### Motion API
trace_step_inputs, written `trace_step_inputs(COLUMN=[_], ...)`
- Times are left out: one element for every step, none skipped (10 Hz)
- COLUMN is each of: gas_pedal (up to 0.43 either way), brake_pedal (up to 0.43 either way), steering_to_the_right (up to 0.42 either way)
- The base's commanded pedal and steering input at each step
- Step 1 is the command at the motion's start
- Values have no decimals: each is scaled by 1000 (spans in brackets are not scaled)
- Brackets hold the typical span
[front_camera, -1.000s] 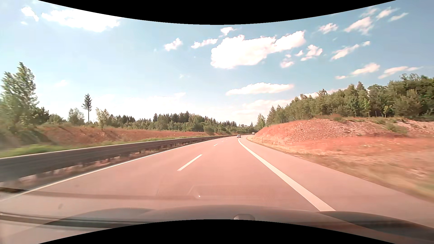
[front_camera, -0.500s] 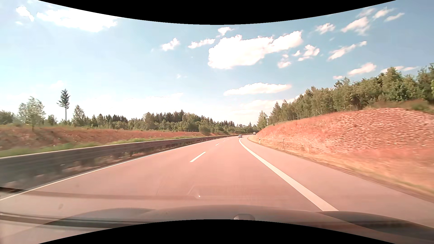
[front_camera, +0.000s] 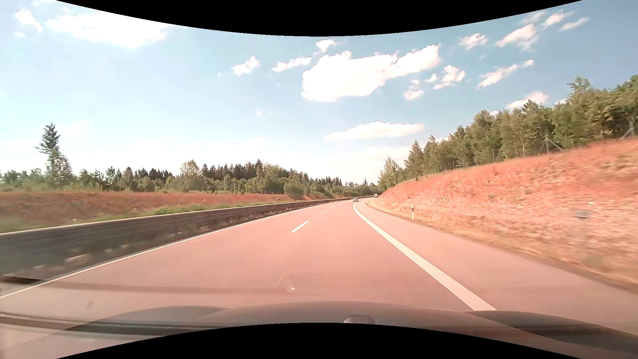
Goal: Follow the waypoints while adhering to traffic rules and regulations
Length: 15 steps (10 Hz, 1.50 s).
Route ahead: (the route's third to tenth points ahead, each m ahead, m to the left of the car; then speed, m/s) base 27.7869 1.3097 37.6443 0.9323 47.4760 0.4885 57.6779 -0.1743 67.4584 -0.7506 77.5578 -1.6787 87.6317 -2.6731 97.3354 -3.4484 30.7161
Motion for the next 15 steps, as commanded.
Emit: trace_step_inputs(gas_pedal=[220,220,220,220,220,220,220,220,220,220,220,220,228,240,240], brake_pedal=[0,0,0,0,0,0,0,0,0,0,0,0,0,0,0], steering_to_the_right=[3,3,3,3,4,5,6,7,7,7,7,8,7,7,7])
